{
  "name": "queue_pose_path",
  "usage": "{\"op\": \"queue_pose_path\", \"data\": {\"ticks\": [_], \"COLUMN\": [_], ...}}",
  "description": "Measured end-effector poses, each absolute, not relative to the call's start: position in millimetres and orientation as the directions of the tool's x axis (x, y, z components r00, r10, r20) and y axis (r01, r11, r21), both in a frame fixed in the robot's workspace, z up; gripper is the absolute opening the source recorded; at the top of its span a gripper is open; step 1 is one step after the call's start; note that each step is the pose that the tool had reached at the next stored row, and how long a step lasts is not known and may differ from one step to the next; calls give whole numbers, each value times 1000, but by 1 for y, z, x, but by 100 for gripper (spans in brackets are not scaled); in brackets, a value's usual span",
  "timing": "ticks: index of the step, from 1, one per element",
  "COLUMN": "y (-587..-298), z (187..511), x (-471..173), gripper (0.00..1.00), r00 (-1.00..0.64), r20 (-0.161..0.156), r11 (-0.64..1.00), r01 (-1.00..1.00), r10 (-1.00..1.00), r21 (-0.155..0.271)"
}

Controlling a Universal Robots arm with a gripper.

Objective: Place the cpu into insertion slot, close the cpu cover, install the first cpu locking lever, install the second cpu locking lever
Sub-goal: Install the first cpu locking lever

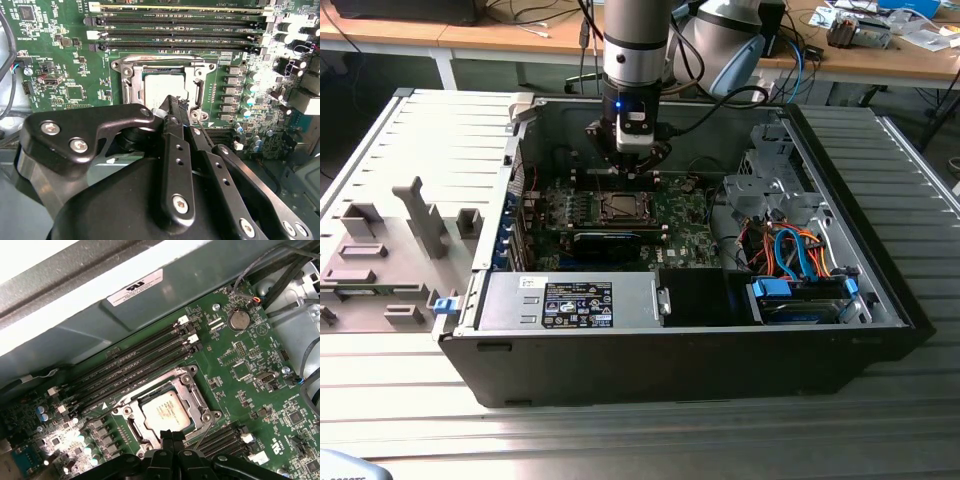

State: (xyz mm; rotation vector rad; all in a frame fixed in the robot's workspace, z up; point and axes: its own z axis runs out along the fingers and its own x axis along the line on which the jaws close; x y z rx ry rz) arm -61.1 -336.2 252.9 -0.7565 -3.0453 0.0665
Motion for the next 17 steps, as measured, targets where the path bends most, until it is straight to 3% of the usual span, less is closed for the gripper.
{"op": "queue_pose_path", "data": {"ticks": [17], "y": [-336], "z": [253], "x": [-61], "gripper": [11], "r00": [-902], "r20": [-7], "r11": [901], "r01": [433], "r10": [433], "r21": [-42]}}
